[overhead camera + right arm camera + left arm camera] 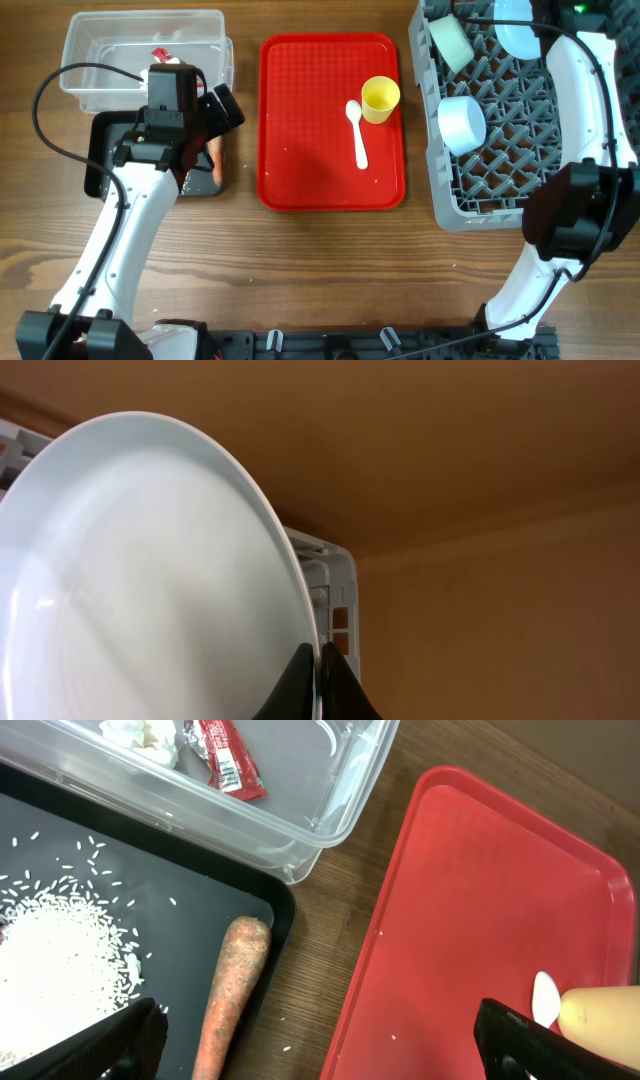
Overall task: Sort waste into correct bins and load items into the dishwasher rack
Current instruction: 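Release the plate upright in the rack and raise right gripper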
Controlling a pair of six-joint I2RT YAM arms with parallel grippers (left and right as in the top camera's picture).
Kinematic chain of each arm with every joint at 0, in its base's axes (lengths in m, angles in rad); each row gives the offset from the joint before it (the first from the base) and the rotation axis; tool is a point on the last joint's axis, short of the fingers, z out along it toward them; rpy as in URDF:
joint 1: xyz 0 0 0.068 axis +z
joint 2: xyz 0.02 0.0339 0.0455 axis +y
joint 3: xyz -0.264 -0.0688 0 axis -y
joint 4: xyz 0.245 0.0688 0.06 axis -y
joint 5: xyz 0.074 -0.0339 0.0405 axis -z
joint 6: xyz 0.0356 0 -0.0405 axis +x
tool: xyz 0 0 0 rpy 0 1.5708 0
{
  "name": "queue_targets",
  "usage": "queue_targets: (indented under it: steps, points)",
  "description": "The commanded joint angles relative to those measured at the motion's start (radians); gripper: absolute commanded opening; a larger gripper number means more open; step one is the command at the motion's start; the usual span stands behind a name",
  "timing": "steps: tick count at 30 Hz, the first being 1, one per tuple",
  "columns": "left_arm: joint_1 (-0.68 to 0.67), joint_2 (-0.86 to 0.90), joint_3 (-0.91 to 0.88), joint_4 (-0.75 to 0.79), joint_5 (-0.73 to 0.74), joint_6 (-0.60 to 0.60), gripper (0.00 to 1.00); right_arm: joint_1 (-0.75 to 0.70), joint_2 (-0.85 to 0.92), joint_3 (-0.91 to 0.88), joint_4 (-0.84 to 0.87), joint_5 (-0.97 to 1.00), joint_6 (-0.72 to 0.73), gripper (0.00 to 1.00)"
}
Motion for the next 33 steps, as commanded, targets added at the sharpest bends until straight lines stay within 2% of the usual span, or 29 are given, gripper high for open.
queue_targets:
  steps: [1, 6, 18, 23, 33]
  points:
    - [0.003, 0.005, 0.001, 0.003, -0.009, -0.010, 1.00, 0.023, 0.033, 0.000, 0.008, 0.026, -0.010, 0.04]
    - [0.003, 0.005, 0.001, 0.003, -0.009, -0.010, 1.00, 0.062, 0.046, 0.000, 0.009, 0.065, -0.010, 0.04]
    - [0.003, 0.005, 0.001, 0.002, -0.009, -0.010, 1.00, 0.085, 0.117, 0.000, 0.046, 0.299, 0.019, 0.04]
    - [0.003, 0.005, 0.001, 0.002, -0.009, -0.010, 1.00, 0.080, 0.113, 0.001, 0.091, 0.306, 0.099, 0.04]
    - [0.003, 0.005, 0.001, 0.003, -0.009, -0.010, 1.00, 0.084, 0.109, 0.001, 0.181, 0.308, 0.039, 0.04]
